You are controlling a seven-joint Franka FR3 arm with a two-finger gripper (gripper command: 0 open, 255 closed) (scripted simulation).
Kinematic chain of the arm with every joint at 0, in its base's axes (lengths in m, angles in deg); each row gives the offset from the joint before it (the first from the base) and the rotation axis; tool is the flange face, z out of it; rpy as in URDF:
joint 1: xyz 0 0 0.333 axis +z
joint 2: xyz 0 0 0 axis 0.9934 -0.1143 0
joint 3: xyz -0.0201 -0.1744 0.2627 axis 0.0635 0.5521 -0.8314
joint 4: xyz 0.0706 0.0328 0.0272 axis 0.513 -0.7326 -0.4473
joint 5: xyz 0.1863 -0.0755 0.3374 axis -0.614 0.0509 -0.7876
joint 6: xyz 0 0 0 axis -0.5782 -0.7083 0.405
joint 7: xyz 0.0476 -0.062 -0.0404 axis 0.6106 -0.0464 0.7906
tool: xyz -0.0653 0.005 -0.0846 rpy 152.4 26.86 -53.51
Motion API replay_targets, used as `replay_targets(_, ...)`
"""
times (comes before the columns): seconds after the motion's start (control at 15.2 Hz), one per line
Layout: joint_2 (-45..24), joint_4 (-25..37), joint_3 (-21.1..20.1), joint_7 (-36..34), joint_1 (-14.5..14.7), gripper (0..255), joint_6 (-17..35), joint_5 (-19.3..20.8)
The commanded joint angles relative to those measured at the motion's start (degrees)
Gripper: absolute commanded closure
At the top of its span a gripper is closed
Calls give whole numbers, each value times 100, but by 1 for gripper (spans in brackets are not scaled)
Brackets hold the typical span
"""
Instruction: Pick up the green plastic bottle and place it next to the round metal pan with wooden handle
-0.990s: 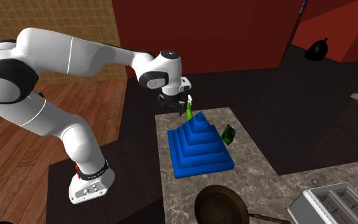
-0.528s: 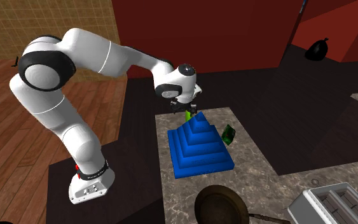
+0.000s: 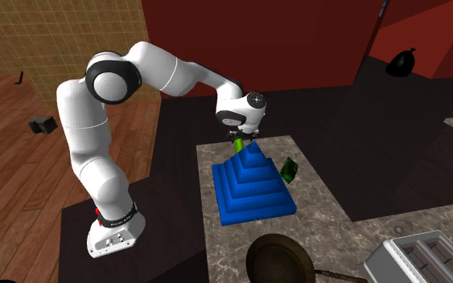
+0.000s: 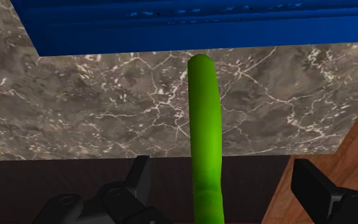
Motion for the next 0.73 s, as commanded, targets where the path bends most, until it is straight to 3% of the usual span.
replay_targets(0.0,-259,171,-95,387,-33,0,-16,-292)
replay_targets(0.66,-669,197,-281,608,16,0,317,-689)
